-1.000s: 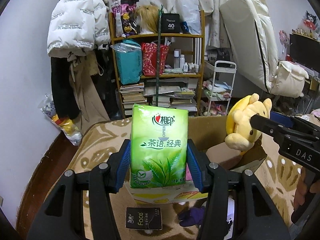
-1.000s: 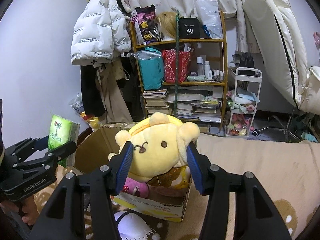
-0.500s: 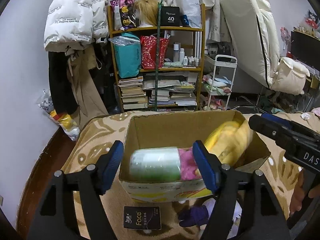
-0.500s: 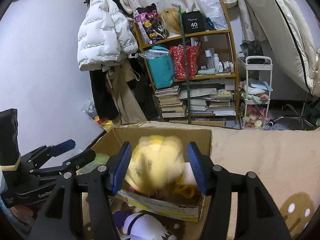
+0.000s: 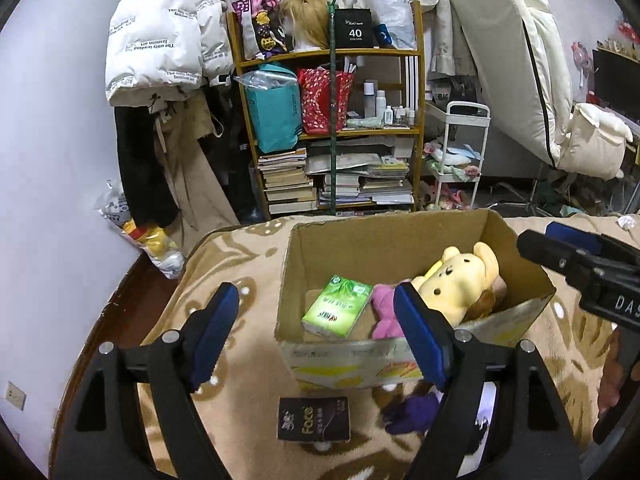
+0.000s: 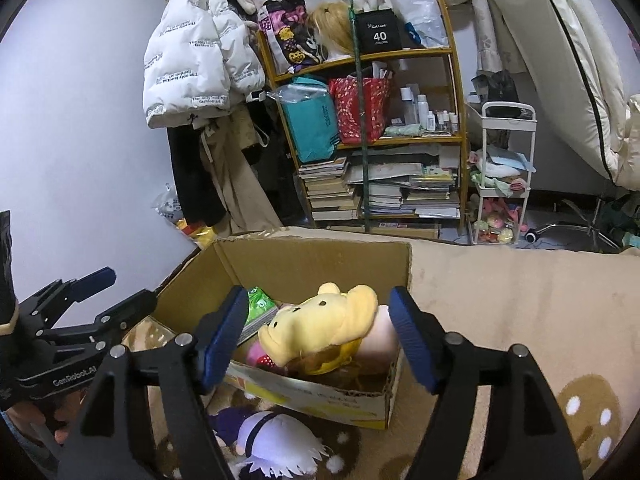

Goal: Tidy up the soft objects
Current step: 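Drop the green tissue pack into the box with the left tool while the right tool drops the bear in, then move the left tool to the black Face tissue pack while the right tool approaches the purple-haired doll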

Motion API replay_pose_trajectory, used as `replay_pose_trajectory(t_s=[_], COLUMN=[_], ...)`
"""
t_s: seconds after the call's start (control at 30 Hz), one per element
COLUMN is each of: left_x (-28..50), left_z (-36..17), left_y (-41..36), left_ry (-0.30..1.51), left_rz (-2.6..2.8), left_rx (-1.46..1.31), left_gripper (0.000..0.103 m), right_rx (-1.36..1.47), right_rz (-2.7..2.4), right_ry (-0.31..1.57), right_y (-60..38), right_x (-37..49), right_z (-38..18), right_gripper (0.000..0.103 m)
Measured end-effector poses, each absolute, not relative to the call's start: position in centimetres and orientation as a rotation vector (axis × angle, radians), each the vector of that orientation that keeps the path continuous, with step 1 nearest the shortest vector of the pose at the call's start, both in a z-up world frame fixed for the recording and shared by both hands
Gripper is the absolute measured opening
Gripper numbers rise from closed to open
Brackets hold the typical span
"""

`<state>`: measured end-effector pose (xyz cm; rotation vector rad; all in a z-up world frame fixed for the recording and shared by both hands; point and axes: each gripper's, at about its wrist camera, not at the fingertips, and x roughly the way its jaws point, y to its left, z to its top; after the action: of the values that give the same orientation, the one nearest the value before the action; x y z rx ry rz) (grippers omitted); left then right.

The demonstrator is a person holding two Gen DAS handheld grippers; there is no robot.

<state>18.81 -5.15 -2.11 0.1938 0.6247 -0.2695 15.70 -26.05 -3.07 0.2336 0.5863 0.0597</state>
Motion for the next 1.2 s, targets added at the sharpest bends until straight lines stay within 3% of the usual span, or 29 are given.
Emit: replay_pose_trajectory(t_s=[0.13,0.27,0.5,1.2], left_x=[17.9,16.7,14.9,12.4], left_z=[-1.7,-1.3,-0.4,-1.0], left_y=[-4.5,-3.8,-2.4,-1.3], left_ry=[0.644,0.653,0.687,0.761], left_rz=[-0.265,-0.243,-0.204,-0.195], left_rx=[0.197,0.199,0.179,0.230], left_gripper=[0.080,0.091,0.092,0.092], right_rx=[0.225,0.219,0.204,0.208], right_rz=[0.048,0.044,0.060,0.081], right_ry=[0.577,0.567,0.593,0.655], right_y=[-26.0,-25.6,-24.6,-23.3], right_x=[15.0,14.0,12.7,10.0], right_z=[-2.4,-1.7,-1.4,-1.9], right_gripper=[0.092,0.095,0.103,0.103])
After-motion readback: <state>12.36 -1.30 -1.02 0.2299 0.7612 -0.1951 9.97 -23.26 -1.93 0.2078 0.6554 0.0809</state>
